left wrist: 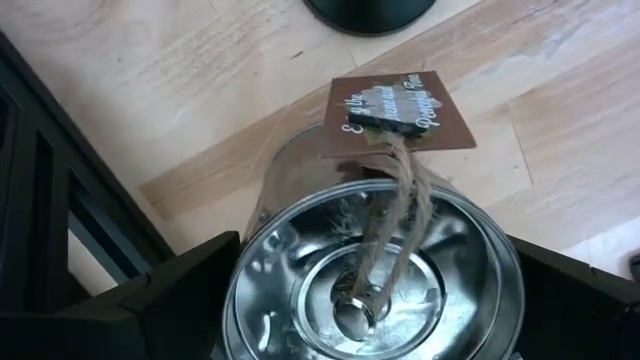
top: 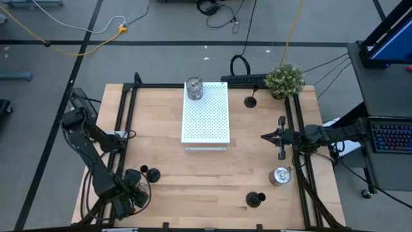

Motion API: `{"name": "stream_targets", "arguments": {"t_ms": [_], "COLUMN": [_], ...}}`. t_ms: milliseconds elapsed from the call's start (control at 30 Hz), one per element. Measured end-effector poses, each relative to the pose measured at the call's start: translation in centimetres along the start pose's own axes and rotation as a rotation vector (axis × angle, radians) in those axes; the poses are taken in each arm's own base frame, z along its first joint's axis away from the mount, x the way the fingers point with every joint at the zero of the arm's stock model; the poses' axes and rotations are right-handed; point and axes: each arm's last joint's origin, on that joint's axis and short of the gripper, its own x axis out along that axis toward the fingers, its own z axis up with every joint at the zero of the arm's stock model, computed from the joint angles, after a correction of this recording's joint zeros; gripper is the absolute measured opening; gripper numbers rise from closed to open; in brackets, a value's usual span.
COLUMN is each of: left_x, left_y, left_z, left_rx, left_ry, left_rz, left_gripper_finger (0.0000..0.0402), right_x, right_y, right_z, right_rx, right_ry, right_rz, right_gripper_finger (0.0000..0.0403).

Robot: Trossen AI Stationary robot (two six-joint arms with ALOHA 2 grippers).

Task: Pick & Place candle stick holders
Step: Put the left silver scented candle on the shelf

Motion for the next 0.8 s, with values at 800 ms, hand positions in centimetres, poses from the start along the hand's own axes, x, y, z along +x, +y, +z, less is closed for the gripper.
{"name": "stream_targets", "arguments": {"t_ms": [800], "left_x": [0.0], "left_y": [0.04], "left_z": [-0.08], "left_rx": [0.072], "left_ry": [0.005], "left_rz": [0.001], "left_gripper_finger": [0.0397], "right_x": [0.0], "right_y": [0.0], "right_z": [0.01], "right_rx": [0.0], "right_ry": [0.0], "right_rz": [0.0], "right_gripper_finger": [0.0]}}
